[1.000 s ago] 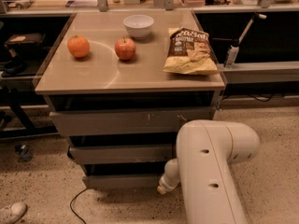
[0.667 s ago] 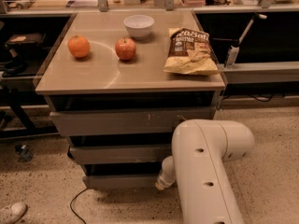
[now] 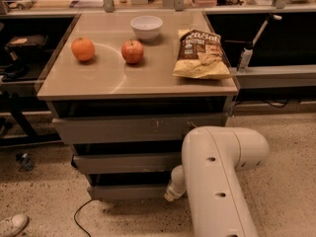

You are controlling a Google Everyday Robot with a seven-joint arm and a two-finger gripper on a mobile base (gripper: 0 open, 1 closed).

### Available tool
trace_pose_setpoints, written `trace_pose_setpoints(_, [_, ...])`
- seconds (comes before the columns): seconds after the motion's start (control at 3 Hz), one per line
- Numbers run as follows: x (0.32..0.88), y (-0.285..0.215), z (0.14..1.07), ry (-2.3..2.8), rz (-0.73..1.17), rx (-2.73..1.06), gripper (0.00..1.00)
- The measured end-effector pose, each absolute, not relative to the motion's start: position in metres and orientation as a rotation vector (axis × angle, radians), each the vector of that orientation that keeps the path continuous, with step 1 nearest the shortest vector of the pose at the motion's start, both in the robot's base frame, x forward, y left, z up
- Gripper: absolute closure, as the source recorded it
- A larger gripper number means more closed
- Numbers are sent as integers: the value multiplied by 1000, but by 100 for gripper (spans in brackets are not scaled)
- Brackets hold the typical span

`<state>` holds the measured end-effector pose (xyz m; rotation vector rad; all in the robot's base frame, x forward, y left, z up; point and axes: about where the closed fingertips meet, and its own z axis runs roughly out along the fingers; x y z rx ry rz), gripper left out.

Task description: Close bottom drawer

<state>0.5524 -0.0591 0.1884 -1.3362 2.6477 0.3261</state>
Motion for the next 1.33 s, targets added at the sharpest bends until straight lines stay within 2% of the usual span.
trace_pose_setpoints(0.67, [552,-59,188,2648,326,-1336,4])
trace_pose_setpoints(1.33, [552,-59,188,2648,326,-1336,0])
